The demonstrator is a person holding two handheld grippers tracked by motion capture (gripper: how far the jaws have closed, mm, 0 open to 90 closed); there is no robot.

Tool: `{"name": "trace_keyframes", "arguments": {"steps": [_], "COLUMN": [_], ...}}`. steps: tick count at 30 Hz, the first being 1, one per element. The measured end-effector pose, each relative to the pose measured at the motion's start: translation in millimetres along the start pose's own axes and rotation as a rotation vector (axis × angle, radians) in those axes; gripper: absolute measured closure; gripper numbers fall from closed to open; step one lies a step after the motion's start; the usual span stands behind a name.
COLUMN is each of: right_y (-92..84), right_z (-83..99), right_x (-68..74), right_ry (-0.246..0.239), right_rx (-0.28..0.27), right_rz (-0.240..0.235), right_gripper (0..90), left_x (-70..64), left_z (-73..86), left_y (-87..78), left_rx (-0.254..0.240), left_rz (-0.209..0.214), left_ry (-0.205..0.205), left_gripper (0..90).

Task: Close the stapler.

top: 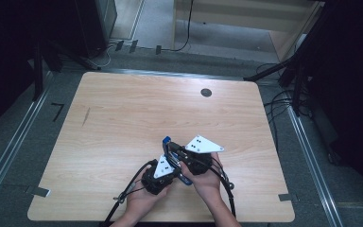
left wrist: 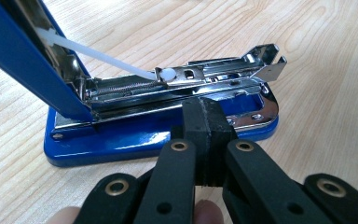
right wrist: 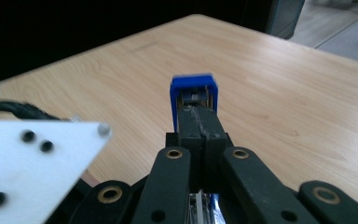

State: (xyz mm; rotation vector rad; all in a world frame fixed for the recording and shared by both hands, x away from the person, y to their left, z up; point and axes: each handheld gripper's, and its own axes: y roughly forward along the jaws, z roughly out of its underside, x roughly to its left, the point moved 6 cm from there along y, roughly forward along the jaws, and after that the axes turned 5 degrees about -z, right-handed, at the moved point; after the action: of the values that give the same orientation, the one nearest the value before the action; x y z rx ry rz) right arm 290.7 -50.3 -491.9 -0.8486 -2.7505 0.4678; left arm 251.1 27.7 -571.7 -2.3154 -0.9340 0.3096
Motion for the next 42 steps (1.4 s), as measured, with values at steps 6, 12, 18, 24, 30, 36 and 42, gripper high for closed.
{"name": "trace_keyframes", "arguments": {"steps": [6, 12, 18, 24, 30, 36, 42], "right_y": [8.5, 15.7, 24.2, 30.9, 38.0, 42.4, 48.0], "right_z": [5.2, 6.0, 8.1, 8.7, 7.3, 6.2, 8.0], "right_x": [-3.3, -3.7, -3.7, -5.8, -8.2, -11.3, -14.0], "right_ry": [0.001, 0.005, 0.006, 0.012, 0.017, 0.025, 0.041], "right_rx": [0.015, 0.021, 0.039, 0.051, 0.067, 0.083, 0.102], "right_rz": [0.004, 0.002, -0.005, -0.017, -0.037, -0.056, -0.056], "right_gripper": [90.0, 90.0, 90.0, 90.0, 90.0, 90.0, 90.0], "left_x": [0.1, 0.2, 0.2, 0.2, 0.2, 0.0, 0.0], "left_z": [0.0, 0.0, 0.0, 0.1, 0.1, 0.0, 0.1], "left_y": [0.1, 0.1, 0.0, -0.1, 0.0, 0.1, 0.0], "left_rx": [0.000, 0.000, 0.001, 0.002, 0.002, 0.000, 0.002], "left_rz": [0.002, 0.002, 0.003, 0.004, 0.002, 0.004, 0.004], "left_ry": [-0.001, 0.000, -0.001, 0.002, 0.001, -0.001, 0.000], "left_gripper": [90.0, 90.0, 90.0, 90.0, 90.0, 90.0, 90.0]}}
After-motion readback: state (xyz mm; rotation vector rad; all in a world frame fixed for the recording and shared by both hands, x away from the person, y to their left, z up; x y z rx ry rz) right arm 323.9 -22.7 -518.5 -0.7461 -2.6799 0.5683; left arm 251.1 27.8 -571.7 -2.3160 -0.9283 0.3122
